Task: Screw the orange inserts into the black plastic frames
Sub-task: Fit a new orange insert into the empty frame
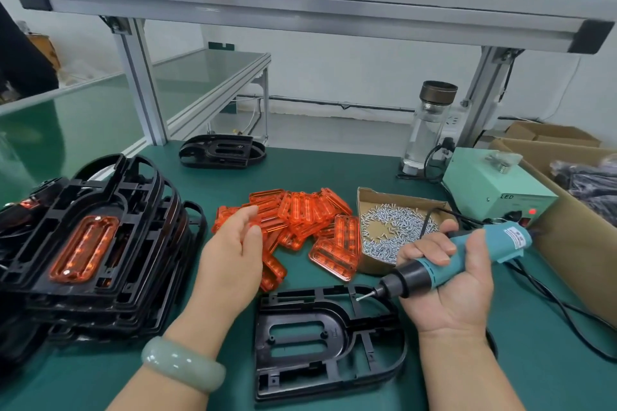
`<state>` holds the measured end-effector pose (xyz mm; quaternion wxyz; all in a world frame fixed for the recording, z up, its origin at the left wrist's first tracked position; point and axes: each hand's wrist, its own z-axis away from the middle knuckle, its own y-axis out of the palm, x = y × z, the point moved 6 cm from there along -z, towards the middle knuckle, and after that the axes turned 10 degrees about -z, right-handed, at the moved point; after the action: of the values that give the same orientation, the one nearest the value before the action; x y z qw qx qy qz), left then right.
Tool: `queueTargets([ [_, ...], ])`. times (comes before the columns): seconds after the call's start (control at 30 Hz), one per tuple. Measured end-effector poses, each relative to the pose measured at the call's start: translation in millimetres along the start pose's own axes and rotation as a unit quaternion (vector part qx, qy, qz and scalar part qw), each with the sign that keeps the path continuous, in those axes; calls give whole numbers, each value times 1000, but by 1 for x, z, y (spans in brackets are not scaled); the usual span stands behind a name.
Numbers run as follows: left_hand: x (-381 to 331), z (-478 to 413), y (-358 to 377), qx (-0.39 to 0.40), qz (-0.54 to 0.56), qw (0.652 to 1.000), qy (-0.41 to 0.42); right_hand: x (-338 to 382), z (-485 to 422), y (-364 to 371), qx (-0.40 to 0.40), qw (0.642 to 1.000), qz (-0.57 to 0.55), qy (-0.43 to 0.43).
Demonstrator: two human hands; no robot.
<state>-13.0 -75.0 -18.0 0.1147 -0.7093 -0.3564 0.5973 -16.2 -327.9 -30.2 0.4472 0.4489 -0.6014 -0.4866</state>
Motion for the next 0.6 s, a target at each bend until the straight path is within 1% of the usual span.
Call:
queueTargets([
  [0.07, -1, 1, 0, -12, -37, 999, 28, -1, 0, 0, -1, 1000, -5, 3],
  [0.13, 1, 2, -1, -33, -112, 992, 54, -2, 0, -1, -12, 1000, -5, 3],
  [0.2, 6, 1, 0, -26, -195, 978, 69, -1, -1, -3, -26, 1000, 3, -3],
  [0.27, 12, 2, 4, 10, -240, 969, 59, -1, -1, -4, -33, 999, 7, -7],
  [0.33, 18, 3, 9, 55, -244, 967, 38, -1, 0, -4, -34, 999, 6, -7],
  [0.43, 19, 1, 15, 112, -245, 962, 30, -1, 0, -5, -35, 999, 8, -8],
  [0.47, 17, -1, 18, 132, -259, 956, 34, -2, 0, -5, -36, 999, 6, -7],
  [0.53, 14, -5, 24, 179, -313, 932, 42, -2, 0, -5, -37, 999, 4, -5],
  [0.6, 10, -10, 28, 205, -348, 914, 39, -3, 0, -4, -36, 999, 4, -2],
])
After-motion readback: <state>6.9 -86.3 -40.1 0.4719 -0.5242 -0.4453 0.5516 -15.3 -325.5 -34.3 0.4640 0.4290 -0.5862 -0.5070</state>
